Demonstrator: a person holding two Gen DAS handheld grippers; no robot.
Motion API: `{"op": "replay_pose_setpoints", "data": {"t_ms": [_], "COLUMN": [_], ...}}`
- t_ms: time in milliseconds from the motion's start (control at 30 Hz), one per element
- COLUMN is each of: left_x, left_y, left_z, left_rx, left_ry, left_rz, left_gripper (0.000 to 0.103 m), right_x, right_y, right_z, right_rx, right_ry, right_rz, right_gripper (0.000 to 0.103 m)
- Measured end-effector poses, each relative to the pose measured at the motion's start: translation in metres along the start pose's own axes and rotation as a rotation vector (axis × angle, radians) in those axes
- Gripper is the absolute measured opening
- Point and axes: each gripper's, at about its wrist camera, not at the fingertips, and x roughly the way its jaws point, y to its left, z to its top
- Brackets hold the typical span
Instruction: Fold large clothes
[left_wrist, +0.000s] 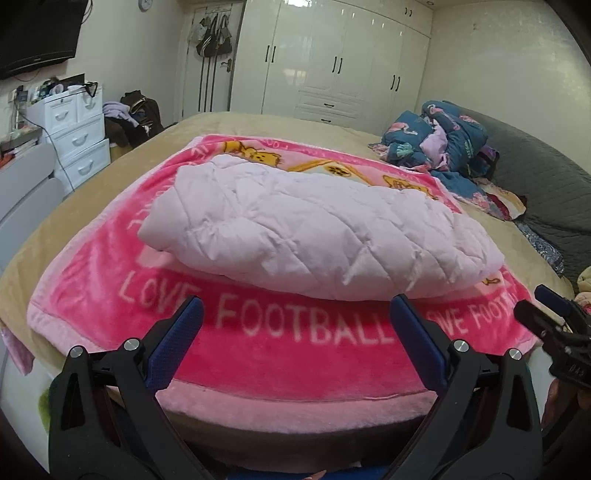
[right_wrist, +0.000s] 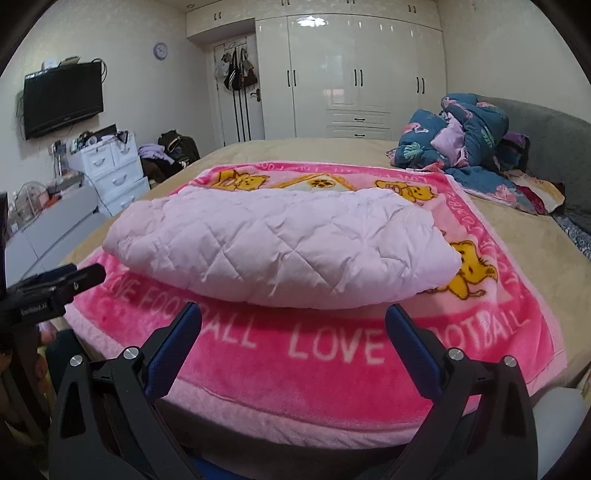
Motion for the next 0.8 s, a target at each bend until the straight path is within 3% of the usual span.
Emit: {"op": "replay_pose_setpoints", "data": {"t_ms": [800], "left_x": [-0.002], "left_y": [-0.013], "left_z": [-0.001], "left_rx": [0.058], "left_ry": [0.000], "left_rz": [0.029], "left_gripper": [0.094], "right_x": [0.001], "right_y": [-0.005], "right_z": [-0.004], "right_rx": [0.046], "right_ry": [0.024], "right_rz": [0.023], "right_gripper": [0.099]}}
